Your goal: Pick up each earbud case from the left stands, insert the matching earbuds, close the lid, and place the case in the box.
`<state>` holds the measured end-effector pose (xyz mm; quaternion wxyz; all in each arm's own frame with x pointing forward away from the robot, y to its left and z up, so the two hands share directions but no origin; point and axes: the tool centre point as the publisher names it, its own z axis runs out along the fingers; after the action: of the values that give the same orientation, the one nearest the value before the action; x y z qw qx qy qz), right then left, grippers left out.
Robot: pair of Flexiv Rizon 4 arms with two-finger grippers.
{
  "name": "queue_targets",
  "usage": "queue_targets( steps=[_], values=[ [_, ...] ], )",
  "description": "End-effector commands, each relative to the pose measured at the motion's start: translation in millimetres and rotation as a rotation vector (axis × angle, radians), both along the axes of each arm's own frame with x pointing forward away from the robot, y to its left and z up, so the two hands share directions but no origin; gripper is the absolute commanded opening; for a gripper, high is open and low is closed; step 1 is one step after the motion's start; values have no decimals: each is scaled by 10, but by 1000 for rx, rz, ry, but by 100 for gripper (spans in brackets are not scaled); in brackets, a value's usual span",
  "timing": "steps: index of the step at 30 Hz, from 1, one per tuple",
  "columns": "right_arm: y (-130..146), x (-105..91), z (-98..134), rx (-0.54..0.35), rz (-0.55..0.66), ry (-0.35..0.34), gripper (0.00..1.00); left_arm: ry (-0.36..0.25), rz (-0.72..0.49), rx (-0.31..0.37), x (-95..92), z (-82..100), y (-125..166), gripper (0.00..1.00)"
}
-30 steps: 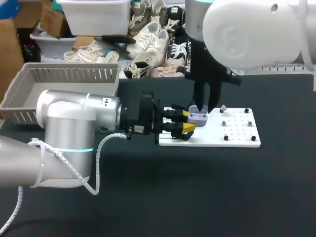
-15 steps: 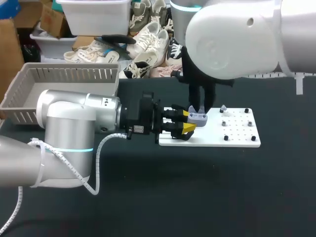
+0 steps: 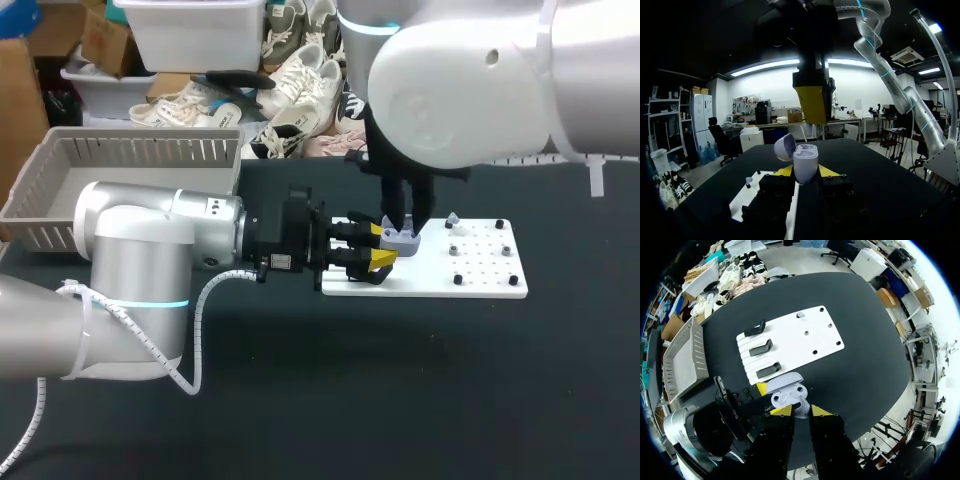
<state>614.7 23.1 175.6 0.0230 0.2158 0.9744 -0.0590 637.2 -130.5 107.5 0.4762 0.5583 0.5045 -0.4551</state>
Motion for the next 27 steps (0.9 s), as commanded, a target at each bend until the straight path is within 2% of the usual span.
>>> queue_targets(
  steps=[1, 27],
  values=[
    [3, 0, -8, -2, -5, 0, 0, -2, 6, -2, -15, -6, -4, 0],
    [-13, 36, -122, 4, -23, 20, 0, -2, 6, -2, -15, -6, -4, 0]
  ],
)
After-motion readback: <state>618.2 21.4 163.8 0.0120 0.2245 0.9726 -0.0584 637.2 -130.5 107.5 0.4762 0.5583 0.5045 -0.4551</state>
